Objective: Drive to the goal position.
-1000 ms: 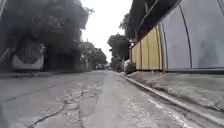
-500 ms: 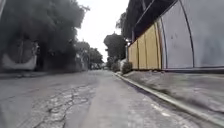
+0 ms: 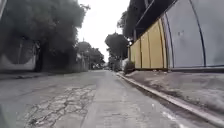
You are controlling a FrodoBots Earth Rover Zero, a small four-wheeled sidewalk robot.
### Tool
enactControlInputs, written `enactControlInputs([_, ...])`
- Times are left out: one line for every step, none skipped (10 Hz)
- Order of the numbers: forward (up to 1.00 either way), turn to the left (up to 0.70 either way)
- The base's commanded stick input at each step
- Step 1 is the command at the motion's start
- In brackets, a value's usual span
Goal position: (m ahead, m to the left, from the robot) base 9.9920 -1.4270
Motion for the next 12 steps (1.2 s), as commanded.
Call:
enactControlInputs([0.7, 0.0])
enactControlInputs([0.7, 0.0])
enactControlInputs([0.7, 0.0])
enactControlInputs([0.7, 0.0])
enactControlInputs([0.7, 0.0])
enactControlInputs([0.7, 0.0])
enactControlInputs([0.7, 0.0])
enactControlInputs([0.7, 0.0])
enactControlInputs([0.7, 0.0])
enactControlInputs([0.7, 0.0])
enactControlInputs([0.7, 0.0])
enactControlInputs([0.7, 0.0])
